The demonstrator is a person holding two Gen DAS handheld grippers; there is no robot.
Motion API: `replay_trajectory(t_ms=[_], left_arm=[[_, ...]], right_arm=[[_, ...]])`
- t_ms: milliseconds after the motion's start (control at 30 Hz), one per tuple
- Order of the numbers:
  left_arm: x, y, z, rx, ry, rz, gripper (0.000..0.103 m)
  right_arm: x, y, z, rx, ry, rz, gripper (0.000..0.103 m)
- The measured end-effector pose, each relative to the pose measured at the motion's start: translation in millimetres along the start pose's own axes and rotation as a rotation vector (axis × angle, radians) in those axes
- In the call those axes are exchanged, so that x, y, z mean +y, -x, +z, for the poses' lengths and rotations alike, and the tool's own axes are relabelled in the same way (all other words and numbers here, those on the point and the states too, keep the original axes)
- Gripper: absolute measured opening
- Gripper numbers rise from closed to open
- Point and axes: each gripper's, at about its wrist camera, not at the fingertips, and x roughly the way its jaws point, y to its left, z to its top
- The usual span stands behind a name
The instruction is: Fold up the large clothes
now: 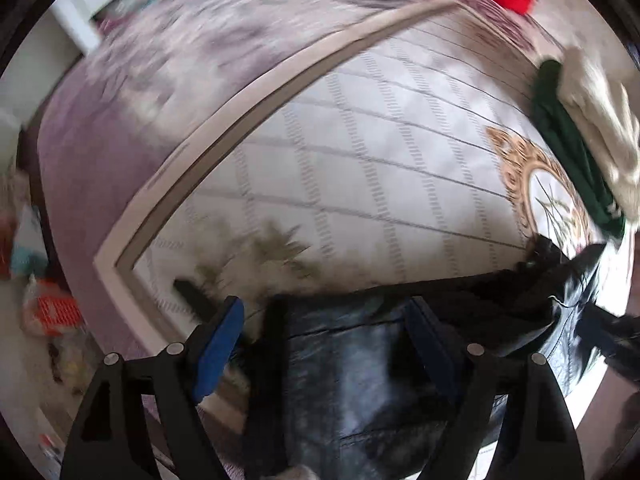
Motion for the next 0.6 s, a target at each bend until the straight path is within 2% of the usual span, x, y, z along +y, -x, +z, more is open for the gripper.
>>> replay_trajectory(t_ms=[67, 200, 267, 300, 333, 367, 400, 467, 533, 600], left_arm=[[19.8, -8.3, -8.8, 0.041, 0.051, -0.035, 0.082], [42.5, -33.9, -22.5, 0.152, 0.12, -0.181, 0.08], [35.9, -43.7, -23.8, 0.159, 0.111, -0.208, 0.08], [29.7, -48.2, -22.7, 0.15, 0.091, -0.199, 0.08], [25.4, -47.7, -21.4, 0.132, 0.075, -0.165, 0.072], [20.5, -46.3, -19.7, 0.088, 0.056, -0.114, 0.05], [18.7, -45.7, -18.8, 0.07, 0.048, -0.097, 0.043], [21.5, -35.4, -18.8, 0.022, 0.073, -0.122, 0.027], [25.1, -20.0, -22.2, -0.027, 0.091, -0.14, 0.024], [31.0, -13.1, -25.7, -0.035, 0.117, -0.169, 0.024]], right_arm=[[-5.3, -8.7, -14.3, 0.029, -0.007, -0.029, 0.041], [-27.4, -24.2, -16.7, 0.054, -0.109, -0.026, 0.041], [-35.7, -27.4, -19.0, 0.041, -0.129, -0.031, 0.041], [-39.6, -26.2, -20.7, 0.037, -0.136, -0.038, 0.041], [-43.5, -30.7, -22.0, 0.034, -0.14, -0.042, 0.041], [-42.2, -39.7, -22.3, 0.03, -0.147, -0.036, 0.041], [-43.7, -39.1, -23.4, 0.033, -0.148, -0.034, 0.041], [-36.1, -56.1, -19.1, 0.037, -0.141, -0.073, 0.041], [-30.0, -59.7, -17.9, 0.025, -0.133, -0.091, 0.041], [-23.9, -50.8, -20.3, -0.009, -0.114, -0.055, 0.041]])
